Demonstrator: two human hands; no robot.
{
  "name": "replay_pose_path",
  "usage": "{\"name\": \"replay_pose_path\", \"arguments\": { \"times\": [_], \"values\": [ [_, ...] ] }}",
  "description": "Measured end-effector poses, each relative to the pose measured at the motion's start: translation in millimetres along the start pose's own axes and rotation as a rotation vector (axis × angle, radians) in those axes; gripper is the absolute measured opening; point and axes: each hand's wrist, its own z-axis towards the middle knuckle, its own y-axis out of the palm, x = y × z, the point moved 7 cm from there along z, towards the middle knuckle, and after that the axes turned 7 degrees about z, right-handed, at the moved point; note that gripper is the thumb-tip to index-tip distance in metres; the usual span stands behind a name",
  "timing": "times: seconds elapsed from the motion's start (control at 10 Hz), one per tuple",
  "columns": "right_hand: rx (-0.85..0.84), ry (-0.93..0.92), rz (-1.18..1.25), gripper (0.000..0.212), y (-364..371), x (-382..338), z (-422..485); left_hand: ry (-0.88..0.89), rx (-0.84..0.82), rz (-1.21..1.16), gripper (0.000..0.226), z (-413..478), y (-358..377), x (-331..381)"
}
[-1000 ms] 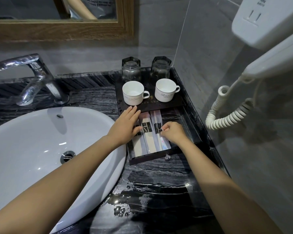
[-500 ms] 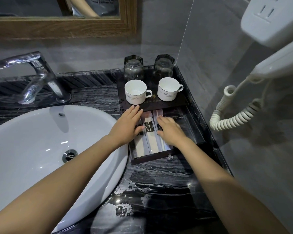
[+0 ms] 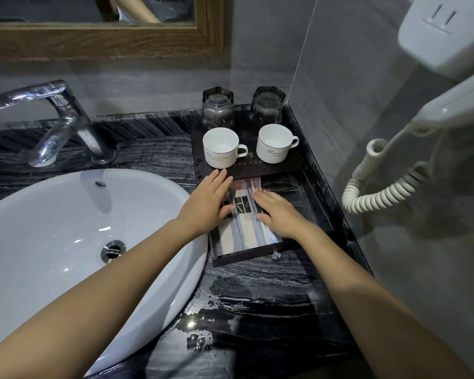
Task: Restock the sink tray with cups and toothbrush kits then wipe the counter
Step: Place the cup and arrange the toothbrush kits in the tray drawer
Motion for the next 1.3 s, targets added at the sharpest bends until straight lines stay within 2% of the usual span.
{"name": "replay_pose_path", "arguments": {
  "times": [0.3,0.4,0.5,0.7,0.8,0.9,1.0,1.1,1.2,1.3],
  "values": [
    [0.054,0.074,0.022,0.065,-7.0,7.1,-3.7,0.003,-0.013,-0.006,0.068,0.0,-1.8,0.0],
    [0.088,0.07,-0.038,0.062,-14.5,9.5,-7.8,0.005,-0.014,-0.001,0.068,0.1,-2.5,-0.4],
    [0.034,0.052,-0.127,0.065,-13.7,10.0,-12.1,0.004,-0.012,0.005,0.068,0.2,-2.2,-0.1],
    [-0.087,0.082,-0.157,0.062,-12.4,10.3,-15.7,0.014,-0.013,0.011,0.068,-0.1,-3.5,0.5],
    [-0.031,0.096,-0.056,0.065,-18.4,6.4,-21.6,0.022,-0.014,0.005,0.068,-0.3,-4.4,-0.2],
    [0.128,0.196,0.052,0.063,-26.7,7.2,-30.8,0.02,-0.011,0.005,0.068,-0.6,-3.5,-0.3],
    [0.153,0.392,0.128,0.042,-25.2,15.7,-38.4,0.015,-0.01,0.009,0.069,0.1,-2.2,-0.3],
    [0.114,0.507,0.17,0.024,-20.2,16.1,-41.1,0.017,-0.005,0.012,0.068,0.2,-1.9,-0.4],
    [0.106,0.585,0.231,0.024,-17.6,17.6,-42.4,0.018,-0.005,0.017,0.068,-0.1,-1.7,-0.8],
    [0.072,0.634,0.3,0.034,-17.0,19.4,-41.7,0.021,-0.01,0.01,0.069,0.0,-1.4,-0.7]
  ]
}}
